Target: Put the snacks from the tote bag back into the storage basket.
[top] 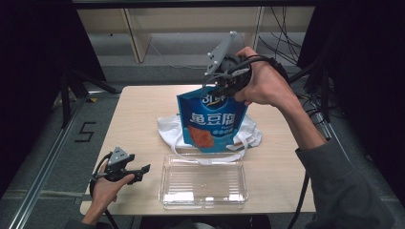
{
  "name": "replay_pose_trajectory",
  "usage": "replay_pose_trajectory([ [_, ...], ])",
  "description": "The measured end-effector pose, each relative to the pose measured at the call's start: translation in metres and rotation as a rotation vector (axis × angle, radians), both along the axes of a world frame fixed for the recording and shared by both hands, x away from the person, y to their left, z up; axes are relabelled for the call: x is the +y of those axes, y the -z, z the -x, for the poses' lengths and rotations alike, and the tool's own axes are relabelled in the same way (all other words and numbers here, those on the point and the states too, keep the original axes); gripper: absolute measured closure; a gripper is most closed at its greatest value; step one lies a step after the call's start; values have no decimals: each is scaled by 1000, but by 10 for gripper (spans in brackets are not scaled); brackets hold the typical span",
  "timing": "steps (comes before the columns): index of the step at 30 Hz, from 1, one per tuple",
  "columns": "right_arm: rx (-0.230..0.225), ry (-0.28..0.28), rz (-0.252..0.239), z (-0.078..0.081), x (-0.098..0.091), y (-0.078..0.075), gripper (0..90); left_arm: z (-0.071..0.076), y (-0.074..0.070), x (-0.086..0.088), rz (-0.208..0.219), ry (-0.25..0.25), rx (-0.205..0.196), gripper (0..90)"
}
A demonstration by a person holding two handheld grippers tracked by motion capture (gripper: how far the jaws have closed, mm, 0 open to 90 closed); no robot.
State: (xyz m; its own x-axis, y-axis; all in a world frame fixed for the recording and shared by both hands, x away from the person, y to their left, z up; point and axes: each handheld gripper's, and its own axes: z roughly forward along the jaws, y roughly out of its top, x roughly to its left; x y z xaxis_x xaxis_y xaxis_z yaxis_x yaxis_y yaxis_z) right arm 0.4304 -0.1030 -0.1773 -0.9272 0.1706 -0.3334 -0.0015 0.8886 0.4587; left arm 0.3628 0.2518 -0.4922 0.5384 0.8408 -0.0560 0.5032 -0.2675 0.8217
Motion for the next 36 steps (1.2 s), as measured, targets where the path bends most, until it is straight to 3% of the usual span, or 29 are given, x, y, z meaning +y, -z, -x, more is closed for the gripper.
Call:
replay_pose_trajectory([
  [7,22,-23,-2,10,2,5,900,-1,0,0,0,1,-4,221],
  [12,26,-68,14,14,5,12,900,0,1,0,5,-7,5,221],
  [19,80,-67,30,25,10,21,900,0,1,0,5,-7,6,221],
  [21,89,-60,31,29,11,21,900,0,1,2,-23,3,4,221],
  [22,81,-92,34,28,11,22,900,0,1,2,-23,3,4,221],
  [23,87,-85,31,30,12,22,900,0,2,0,7,-12,9,221],
  [24,97,-74,31,33,12,23,900,-1,1,0,6,-11,3,221],
  [26,96,-97,25,32,12,26,900,0,1,0,5,-15,5,221],
  [27,102,-107,20,32,12,29,900,0,0,2,-17,-4,4,221],
  [28,108,-109,20,33,13,31,900,0,1,1,4,-11,6,221],
  [30,100,-139,22,31,14,37,900,-1,0,1,1,-11,-3,221],
  [32,115,-121,23,33,15,41,900,0,1,1,0,-8,3,221],
  [36,130,-140,23,31,17,51,900,0,0,0,11,-12,5,221],
])
